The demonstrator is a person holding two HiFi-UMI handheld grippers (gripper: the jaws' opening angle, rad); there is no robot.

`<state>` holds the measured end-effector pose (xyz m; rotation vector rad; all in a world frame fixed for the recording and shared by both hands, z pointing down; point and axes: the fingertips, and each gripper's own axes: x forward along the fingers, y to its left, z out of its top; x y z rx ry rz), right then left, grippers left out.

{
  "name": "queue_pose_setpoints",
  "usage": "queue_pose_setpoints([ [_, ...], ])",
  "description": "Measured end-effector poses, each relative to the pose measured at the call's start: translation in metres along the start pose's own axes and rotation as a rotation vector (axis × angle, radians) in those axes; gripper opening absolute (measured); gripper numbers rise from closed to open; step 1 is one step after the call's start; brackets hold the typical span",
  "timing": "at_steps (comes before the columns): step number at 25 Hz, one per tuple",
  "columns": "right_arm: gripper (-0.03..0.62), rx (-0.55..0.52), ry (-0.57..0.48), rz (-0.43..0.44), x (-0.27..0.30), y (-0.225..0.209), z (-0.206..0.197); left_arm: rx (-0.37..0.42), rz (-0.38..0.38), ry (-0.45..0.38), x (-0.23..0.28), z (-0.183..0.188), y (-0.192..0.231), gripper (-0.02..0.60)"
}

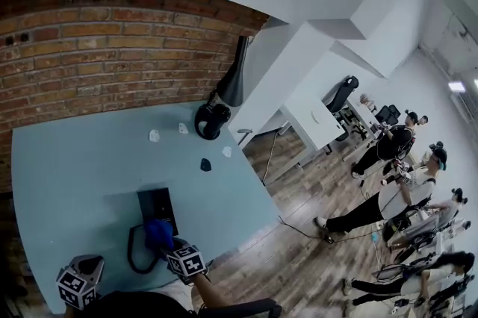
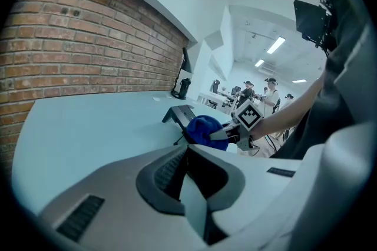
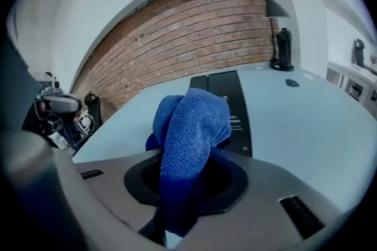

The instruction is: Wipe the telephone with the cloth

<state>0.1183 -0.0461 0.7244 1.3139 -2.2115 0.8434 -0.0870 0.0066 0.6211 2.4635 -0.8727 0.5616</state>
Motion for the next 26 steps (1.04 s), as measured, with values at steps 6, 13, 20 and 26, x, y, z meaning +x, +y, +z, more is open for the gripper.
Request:
queue_pose_setpoints([
  [6, 0.114, -0.105, -0.081, 0.092, -0.01, 0.078, 0.012, 0.016, -0.033, 0.022, -0.003, -0.004, -0.011, 0.002],
  [13, 0.114, -0.096, -0.17, 0.155, -0.02, 0.131, 0.026, 0.074, -0.081, 0.044, 0.006, -0.018, -0.02, 0.002],
  [20, 0.112, -0.147, -0.163, 0.199, -0.024, 0.158, 0.02, 0.069, -0.101, 0.064, 0.007, -0.027, -0.029, 0.002],
  [26, 0.112, -0.208, -0.121, 0.222, -0.018, 0.168, 0.007, 0.064, -0.062, 0.023, 0.003, -0.025, -0.024, 0.002],
])
